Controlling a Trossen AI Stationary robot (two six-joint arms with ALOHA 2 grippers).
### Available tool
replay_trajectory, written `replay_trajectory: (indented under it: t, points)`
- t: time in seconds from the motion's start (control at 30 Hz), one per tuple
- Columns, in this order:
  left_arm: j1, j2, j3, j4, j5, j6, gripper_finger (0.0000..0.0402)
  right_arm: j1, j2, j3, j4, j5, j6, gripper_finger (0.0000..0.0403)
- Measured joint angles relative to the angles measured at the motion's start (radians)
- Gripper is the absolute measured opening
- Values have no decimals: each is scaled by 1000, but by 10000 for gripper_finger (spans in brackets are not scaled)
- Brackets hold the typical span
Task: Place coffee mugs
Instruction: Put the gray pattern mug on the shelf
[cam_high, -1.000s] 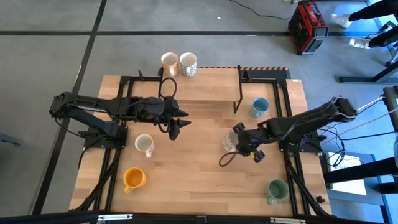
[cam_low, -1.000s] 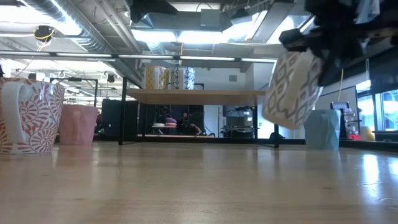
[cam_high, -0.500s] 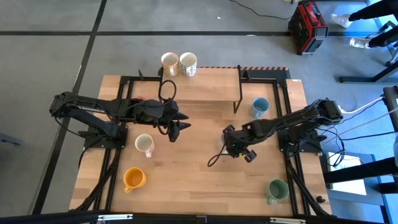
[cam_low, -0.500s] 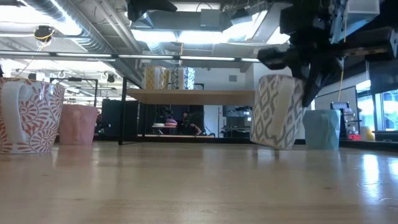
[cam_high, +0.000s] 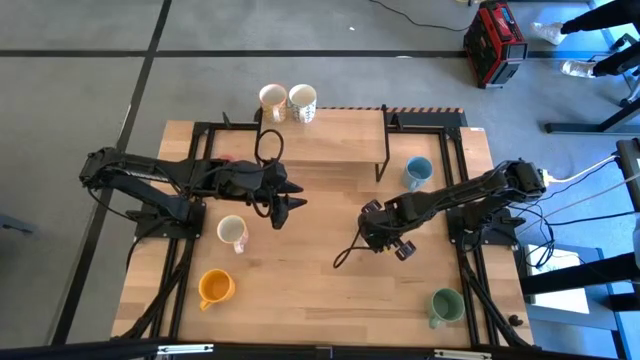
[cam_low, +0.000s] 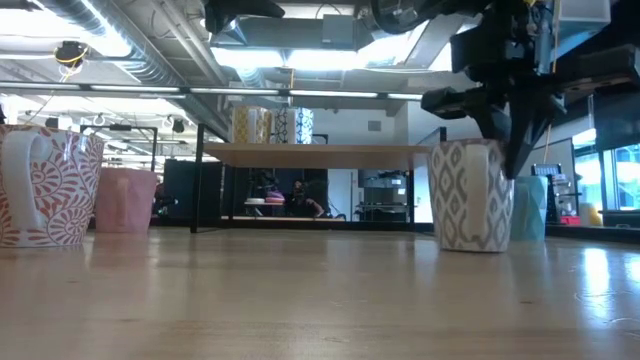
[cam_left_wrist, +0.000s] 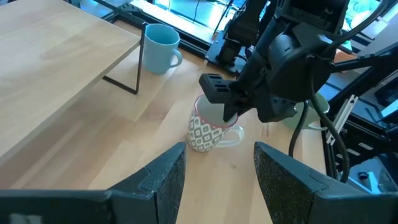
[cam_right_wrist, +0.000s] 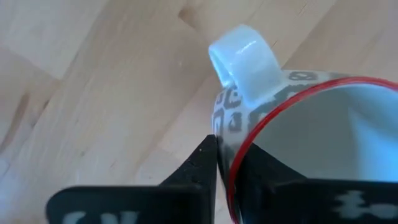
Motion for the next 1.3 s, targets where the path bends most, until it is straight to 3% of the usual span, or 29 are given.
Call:
replay_trajectory:
  t: [0.3, 0.5, 0.7, 0.8, 0.93, 1.17, 1.3]
  points:
    - [0, 0, 0, 0, 0, 0, 183, 0, 0, 5, 2, 32, 4, 103]
    - [0, 0, 0, 0, 1, 1, 183, -6, -6, 136, -174, 51, 65, 144]
    - [0, 0, 0, -1, 8, 1, 183, -5, -22, 306, -441, 49, 230, 148]
    - [0, 0, 0, -2, 9, 1, 183, 4, -70, 347, -520, 43, 382, 144]
    - [0, 0, 0, -9, 9, 1, 183, 58, -174, 313, -502, 53, 624, 139]
    - [0, 0, 0, -13, 9, 1, 183, 232, -307, 212, -417, 228, 1185, 138]
    - [0, 0, 0, -14, 13, 1, 183, 310, -312, 191, -356, 202, 1507, 138]
